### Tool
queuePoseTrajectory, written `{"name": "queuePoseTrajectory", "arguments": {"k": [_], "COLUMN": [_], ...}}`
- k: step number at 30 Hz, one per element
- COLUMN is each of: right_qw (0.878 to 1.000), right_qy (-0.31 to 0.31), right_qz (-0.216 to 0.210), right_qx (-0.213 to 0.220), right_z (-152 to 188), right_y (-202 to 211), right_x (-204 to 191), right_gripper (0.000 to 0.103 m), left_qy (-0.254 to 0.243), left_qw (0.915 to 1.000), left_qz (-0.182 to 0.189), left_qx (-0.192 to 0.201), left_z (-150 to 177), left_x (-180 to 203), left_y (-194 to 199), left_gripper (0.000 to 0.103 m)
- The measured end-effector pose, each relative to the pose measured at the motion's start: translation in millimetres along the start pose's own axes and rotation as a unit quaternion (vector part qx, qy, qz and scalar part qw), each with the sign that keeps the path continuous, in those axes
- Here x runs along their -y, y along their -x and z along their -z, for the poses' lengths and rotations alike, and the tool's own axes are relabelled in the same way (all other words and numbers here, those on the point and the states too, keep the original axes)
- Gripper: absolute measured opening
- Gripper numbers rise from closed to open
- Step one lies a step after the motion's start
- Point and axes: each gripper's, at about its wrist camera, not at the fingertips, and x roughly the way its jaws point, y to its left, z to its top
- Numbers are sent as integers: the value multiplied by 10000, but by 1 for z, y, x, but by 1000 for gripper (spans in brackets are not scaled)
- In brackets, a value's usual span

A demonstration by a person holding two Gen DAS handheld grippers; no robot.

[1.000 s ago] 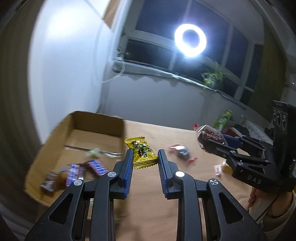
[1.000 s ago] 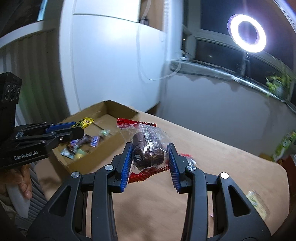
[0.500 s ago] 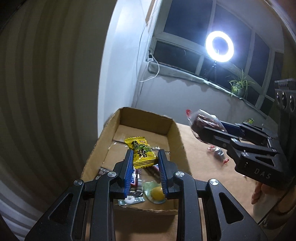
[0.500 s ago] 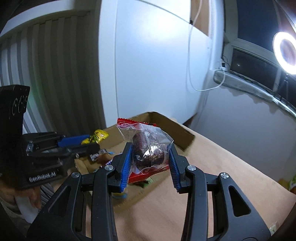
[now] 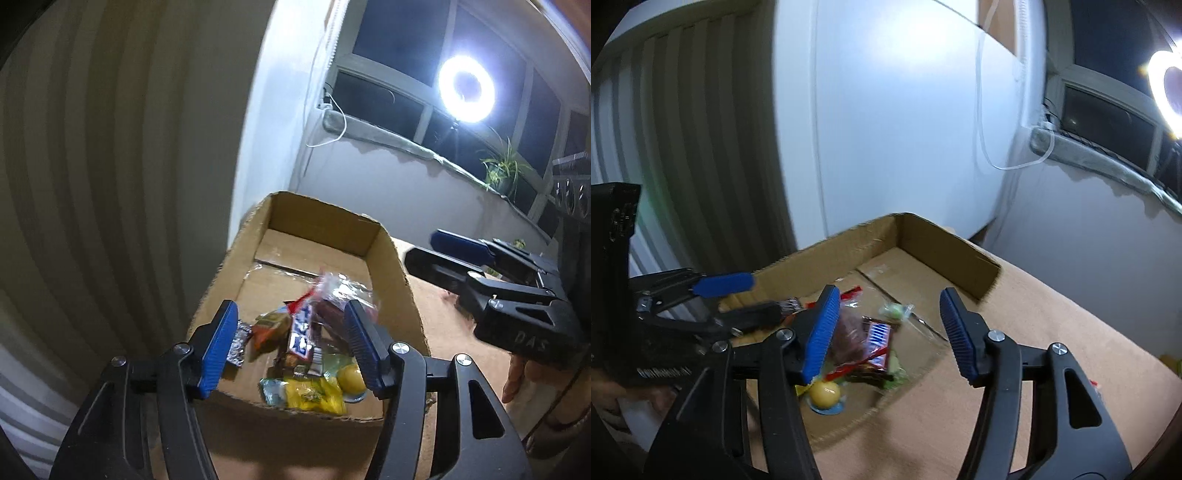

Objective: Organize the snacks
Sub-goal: 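Release both candies into the box and move both tools back to the table, then grasp the clear bag of dark candy with the left tool while the right grasps the pink wrapper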

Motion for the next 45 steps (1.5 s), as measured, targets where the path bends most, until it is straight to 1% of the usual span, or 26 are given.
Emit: {"name": "queuePoseTrajectory", "arguments": {"k": [5,10,11,12,13,15,21,23,29,36,45], "right_qw": [9999,9999,9999,9999,9999,9998,9990,9985,9946,9857,9750], "right_qy": [-108,-116,-122,-126,-134,-166,-384,-477,-859,-1386,-1787], "right_qz": [60,62,48,48,82,111,205,276,575,960,1320], "right_qx": [-31,2,0,-1,12,35,65,54,-1,-1,-99], "right_z": [9,18,20,22,25,31,52,60,92,131,164], "right_y": [8,18,20,21,24,29,50,57,83,119,148], "right_x": [8,1,0,-1,-2,-2,14,24,63,113,154], "right_gripper": [59,60,61,63,65,65,65,65,65,65,65], "left_qy": [105,170,163,154,135,80,-176,-277,-613,-1014,-1454], "left_qw": [9999,9997,9997,9997,9998,9999,9998,9995,9976,9932,9849], "left_qz": [-87,-92,-81,-70,-60,-32,74,113,309,549,894], "left_qx": [68,142,150,148,140,137,101,84,-19,-138,-303], "left_z": [2,2,2,2,2,3,2,2,2,4,7], "left_x": [-9,-9,-7,-6,-3,1,27,36,75,125,180], "left_y": [10,19,20,21,21,25,27,28,20,9,-4], "left_gripper": [59,59,59,60,64,65,65,68,68,68,68]}}
